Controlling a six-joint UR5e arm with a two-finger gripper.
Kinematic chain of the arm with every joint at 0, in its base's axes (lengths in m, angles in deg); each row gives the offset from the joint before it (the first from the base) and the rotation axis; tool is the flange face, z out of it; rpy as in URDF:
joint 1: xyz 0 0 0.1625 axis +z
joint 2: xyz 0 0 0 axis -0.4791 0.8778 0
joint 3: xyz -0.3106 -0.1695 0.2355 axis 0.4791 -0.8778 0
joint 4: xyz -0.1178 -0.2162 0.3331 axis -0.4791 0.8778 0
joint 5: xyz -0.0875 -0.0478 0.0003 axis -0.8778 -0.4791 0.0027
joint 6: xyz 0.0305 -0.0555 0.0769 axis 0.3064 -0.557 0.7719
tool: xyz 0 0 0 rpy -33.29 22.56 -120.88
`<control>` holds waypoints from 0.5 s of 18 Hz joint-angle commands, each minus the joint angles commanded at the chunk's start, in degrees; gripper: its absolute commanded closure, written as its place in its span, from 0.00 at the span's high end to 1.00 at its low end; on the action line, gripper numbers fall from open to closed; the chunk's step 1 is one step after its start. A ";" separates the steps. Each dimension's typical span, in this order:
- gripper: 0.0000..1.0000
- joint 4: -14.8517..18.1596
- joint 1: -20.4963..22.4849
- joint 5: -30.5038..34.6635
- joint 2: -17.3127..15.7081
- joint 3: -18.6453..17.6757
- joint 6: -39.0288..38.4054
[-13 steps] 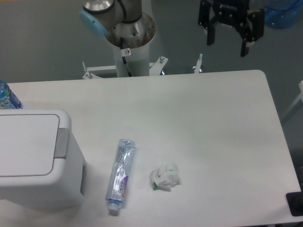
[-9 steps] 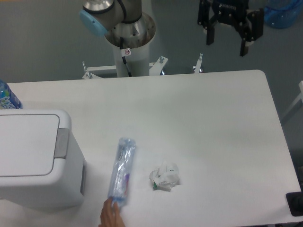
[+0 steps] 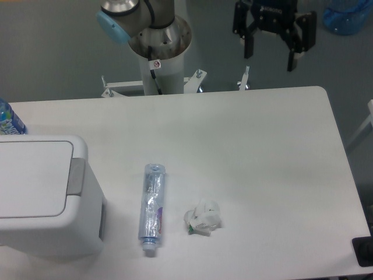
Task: Open the trash can
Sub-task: 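Move the open gripper down and over toward the trash can lid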
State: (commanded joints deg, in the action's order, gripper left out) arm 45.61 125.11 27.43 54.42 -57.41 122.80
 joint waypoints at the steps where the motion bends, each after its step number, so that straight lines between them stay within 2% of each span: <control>1: 1.00 -1.84 -2.37 0.09 0.79 0.00 -4.30; 7: 1.00 -10.64 -12.83 0.09 4.57 -0.44 -29.09; 9: 1.00 -13.10 -14.25 0.09 5.80 -0.53 -37.26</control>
State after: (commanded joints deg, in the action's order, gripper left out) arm 32.51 110.86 27.52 60.21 -57.94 85.54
